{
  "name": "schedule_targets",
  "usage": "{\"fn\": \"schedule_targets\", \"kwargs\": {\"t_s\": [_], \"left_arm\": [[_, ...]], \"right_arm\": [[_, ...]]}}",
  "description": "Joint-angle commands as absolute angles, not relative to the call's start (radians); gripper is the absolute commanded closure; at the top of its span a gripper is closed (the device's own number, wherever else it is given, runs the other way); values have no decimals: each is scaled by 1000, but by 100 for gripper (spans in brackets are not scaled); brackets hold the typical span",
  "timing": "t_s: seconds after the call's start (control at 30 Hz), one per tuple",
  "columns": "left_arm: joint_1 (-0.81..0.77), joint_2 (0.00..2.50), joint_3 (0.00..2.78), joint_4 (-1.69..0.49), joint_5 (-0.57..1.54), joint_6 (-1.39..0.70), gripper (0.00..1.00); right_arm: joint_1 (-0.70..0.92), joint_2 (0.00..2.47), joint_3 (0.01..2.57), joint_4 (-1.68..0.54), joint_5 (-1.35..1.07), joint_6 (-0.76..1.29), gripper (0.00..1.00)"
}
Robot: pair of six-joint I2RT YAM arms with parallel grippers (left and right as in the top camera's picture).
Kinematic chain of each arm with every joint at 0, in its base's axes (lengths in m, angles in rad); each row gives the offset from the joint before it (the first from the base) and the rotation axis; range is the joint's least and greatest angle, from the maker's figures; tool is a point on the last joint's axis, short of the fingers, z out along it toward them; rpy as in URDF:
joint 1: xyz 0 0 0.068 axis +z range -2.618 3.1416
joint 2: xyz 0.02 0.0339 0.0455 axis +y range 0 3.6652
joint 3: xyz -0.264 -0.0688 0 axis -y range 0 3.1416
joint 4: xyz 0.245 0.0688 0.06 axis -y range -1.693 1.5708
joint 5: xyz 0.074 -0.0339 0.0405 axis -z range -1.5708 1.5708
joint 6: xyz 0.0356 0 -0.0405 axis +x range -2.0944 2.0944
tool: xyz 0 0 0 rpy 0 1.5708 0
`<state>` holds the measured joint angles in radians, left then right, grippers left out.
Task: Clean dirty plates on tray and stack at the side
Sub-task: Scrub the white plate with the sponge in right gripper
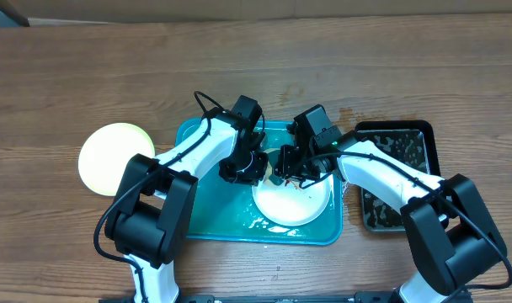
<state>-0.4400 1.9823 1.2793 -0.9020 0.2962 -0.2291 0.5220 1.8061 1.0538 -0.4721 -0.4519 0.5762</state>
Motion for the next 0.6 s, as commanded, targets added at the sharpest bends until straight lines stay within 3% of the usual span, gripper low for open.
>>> {"fn": "schedule_targets", "kwargs": {"t_s": [0.0,0.57], "left_arm": [[-446,1984,1278,-900,255,-233,96],[-446,1984,1278,-904,255,-244,96]], "right_arm": [[547,1812,1047,-465,-427,587,96],[590,1828,1047,-454,-246,686,96]]}}
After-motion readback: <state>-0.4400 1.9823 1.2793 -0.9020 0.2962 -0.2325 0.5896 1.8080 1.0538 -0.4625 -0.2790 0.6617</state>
